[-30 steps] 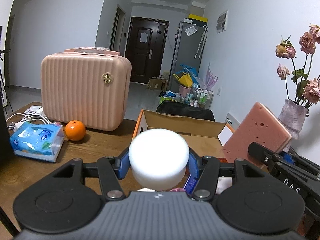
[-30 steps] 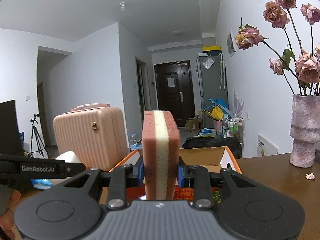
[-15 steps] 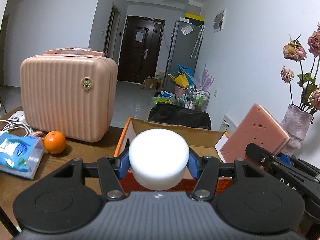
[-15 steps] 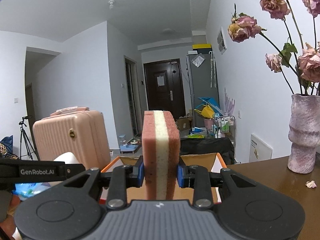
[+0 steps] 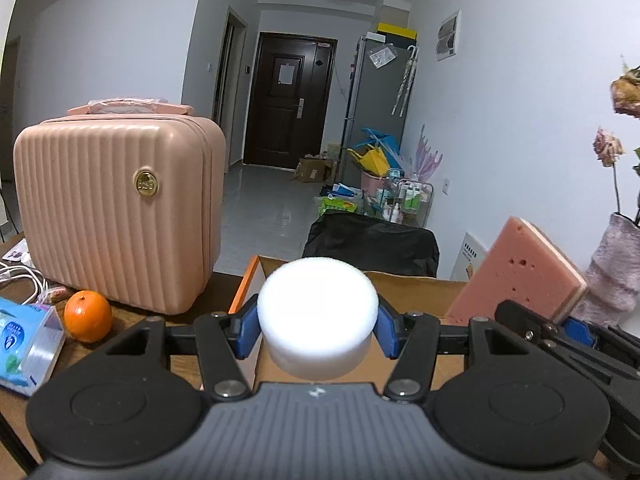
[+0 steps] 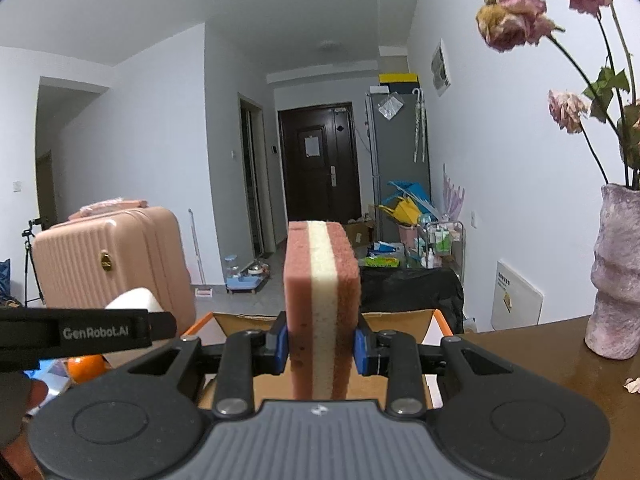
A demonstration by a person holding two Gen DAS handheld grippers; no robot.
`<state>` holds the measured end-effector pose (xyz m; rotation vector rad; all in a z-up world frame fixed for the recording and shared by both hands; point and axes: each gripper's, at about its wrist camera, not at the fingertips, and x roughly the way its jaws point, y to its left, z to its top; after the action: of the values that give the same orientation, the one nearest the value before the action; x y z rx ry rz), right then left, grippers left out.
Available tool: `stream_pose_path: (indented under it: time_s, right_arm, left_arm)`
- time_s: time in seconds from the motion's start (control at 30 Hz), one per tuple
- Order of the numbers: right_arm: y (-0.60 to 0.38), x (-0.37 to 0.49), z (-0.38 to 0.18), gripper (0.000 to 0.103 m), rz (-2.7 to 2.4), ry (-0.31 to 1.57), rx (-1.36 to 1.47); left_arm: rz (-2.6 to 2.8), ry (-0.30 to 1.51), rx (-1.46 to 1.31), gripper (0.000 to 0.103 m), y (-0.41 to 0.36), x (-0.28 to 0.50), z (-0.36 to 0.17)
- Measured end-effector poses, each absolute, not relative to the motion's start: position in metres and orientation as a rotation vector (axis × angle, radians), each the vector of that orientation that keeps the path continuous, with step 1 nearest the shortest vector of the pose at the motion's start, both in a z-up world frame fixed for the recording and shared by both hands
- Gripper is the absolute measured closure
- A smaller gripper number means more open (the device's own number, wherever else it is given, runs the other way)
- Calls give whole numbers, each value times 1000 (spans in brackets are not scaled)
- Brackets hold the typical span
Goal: Organize soft objects
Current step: 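Lower the pink sponge into the box and open the right tool while the left releases the white sponge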
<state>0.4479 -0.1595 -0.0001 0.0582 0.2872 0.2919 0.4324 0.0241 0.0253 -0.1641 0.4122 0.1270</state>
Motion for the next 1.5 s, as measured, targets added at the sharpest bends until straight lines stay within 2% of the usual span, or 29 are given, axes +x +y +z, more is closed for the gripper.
stream_pose_path:
  time_s: [0.57,0.97,1.03,1.1,1.17,1.2,1.23,1.27,1.33,1.37,1.5]
  right_arm:
    - [-151,491,-21,73,244,396,30]
    - [-156,505,-31,73,220,439,43]
    - [-157,507,-32,72,213,450,42]
    - [-159,509,-33,71,208,467,41]
    - [-160,511,-35,59,202,484,43]
    - [-159,510,-35,49,197,486,42]
    - [-160,510,-36,38,191,484,41]
    - [-160,510,-36,32,186,483,41]
    - [-162,508,-35,5,174,470,48]
    - [-162,507,-35,0,167,460,52]
    - [-165,505,-33,0,158,451,58]
  left_arm:
    - [196,516,-104,46,21,499,-10]
    - [221,546,-70,45,24,504,-24]
    - [221,539,-78,40,26,503,-24]
    - [229,538,-91,18,28,502,-23]
    - [250,532,-99,7,31,502,-21]
    - [263,525,-96,2,32,501,-20]
    - [274,521,-93,0,31,500,-20]
    - [280,522,-96,0,32,499,-20]
    - [284,527,-109,0,34,500,-20]
    - [286,528,-113,0,35,500,-20]
    - [294,532,-123,0,39,500,-19]
